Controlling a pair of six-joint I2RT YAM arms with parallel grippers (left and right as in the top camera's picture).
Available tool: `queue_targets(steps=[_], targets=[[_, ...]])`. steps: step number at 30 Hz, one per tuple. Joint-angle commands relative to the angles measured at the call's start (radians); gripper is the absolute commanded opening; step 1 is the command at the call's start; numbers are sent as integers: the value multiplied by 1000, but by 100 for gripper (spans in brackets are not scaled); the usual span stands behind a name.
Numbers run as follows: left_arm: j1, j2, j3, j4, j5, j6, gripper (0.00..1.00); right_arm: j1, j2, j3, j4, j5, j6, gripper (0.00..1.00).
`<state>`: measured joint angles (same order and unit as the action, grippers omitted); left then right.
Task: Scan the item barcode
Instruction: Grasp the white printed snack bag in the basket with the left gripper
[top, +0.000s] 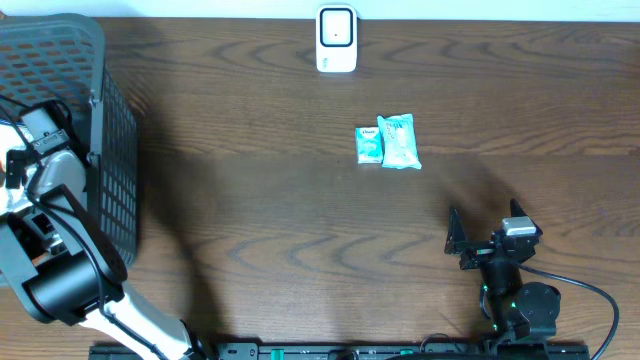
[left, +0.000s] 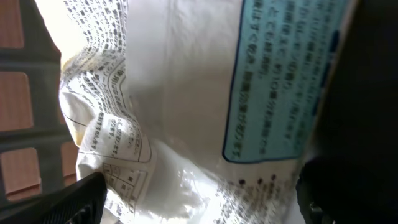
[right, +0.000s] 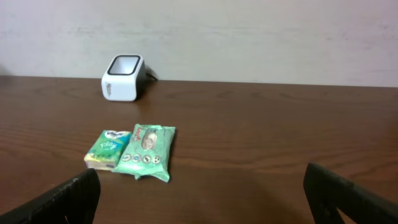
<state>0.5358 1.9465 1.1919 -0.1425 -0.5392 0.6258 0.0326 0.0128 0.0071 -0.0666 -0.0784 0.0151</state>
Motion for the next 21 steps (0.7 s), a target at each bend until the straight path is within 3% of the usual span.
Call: queue_targets(steps=[1, 4, 6, 9, 11, 13, 18, 21], targets=[[-11, 87, -30, -18, -31, 10, 98, 8, -4, -1, -4, -6, 6, 99], [-12, 84, -29, -11, -31, 10, 98, 8, -4, -1, -4, -6, 6, 99], [-12, 84, -29, -13, -34, 10, 87, 8, -4, -1, -4, -6, 6, 99], [-12, 84, -29, -12, -58, 9, 41, 8, -4, -1, -4, -6, 6, 99], [-12, 76, -29, -13, -62, 0, 25, 8, -4, -1, -4, -6, 6, 99], [-12, 60, -29, -16, -60, -16, 25, 8, -4, -1, -4, -6, 6, 99], [-12, -24, -29, -5, -47, -130, 8, 8, -4, -1, -4, -6, 6, 99], [-12, -108, -29, -6, 22, -214, 7, 8, -4, -1, -4, -6, 6, 99]])
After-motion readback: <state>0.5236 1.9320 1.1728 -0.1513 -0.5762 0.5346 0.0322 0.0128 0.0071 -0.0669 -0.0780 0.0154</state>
